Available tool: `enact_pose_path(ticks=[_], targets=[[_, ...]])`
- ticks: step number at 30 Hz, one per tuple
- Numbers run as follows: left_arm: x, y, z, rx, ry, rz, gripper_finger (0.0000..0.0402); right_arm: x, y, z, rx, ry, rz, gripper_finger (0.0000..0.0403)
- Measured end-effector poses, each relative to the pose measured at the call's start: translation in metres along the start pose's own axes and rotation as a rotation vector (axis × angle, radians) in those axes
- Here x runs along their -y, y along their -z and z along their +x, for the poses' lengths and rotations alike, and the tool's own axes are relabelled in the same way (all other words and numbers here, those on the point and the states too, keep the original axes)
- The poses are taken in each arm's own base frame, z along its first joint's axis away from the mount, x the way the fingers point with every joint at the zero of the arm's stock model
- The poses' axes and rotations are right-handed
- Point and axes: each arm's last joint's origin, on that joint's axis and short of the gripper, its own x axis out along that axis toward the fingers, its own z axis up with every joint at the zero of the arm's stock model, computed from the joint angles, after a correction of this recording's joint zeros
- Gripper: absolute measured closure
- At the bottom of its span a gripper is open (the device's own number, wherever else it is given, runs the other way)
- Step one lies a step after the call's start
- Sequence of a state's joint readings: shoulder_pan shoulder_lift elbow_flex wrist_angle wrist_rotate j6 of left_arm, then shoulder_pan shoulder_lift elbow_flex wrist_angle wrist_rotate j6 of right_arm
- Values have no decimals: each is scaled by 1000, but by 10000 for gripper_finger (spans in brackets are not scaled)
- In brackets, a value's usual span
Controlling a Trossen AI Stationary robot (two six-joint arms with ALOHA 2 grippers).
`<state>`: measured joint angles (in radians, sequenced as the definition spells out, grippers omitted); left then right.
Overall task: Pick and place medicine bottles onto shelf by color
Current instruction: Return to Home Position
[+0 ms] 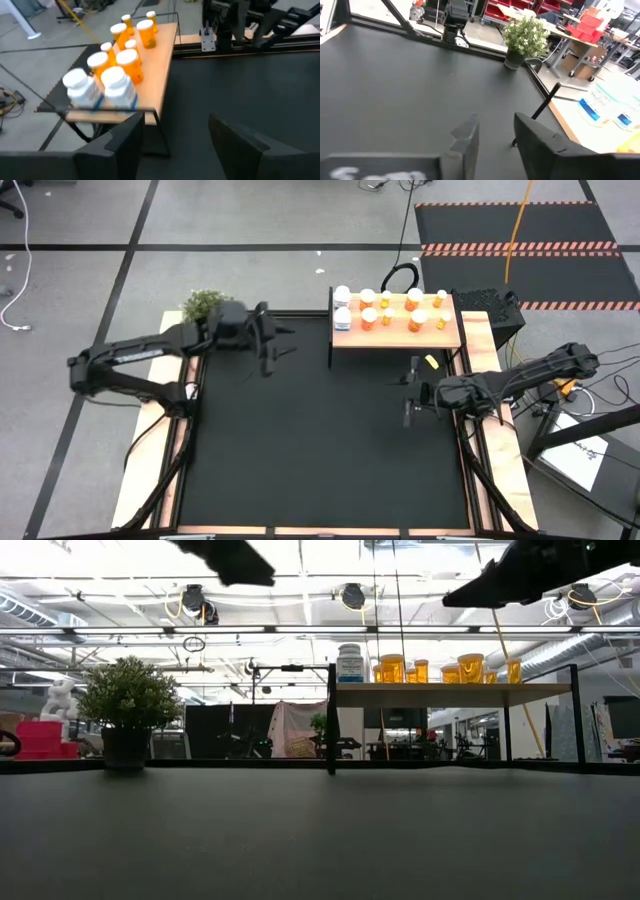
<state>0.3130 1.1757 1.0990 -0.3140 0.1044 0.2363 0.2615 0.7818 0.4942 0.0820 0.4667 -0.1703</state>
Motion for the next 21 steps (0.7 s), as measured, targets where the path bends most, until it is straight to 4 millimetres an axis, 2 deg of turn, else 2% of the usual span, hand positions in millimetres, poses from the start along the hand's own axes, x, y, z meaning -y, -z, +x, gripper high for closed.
enact_pose_path(ticks=[11, 16, 21], targets=[[42, 80, -35, 86, -99, -66, 183, 1, 8, -6, -67, -39, -7, 366], [52, 108, -37, 76, -84, -102, 183, -2, 19, -3, -18, -111, 42, 398], [59, 130, -30, 5, -58, -105, 183, -7, 45, 1, 39, -139, 78, 398]])
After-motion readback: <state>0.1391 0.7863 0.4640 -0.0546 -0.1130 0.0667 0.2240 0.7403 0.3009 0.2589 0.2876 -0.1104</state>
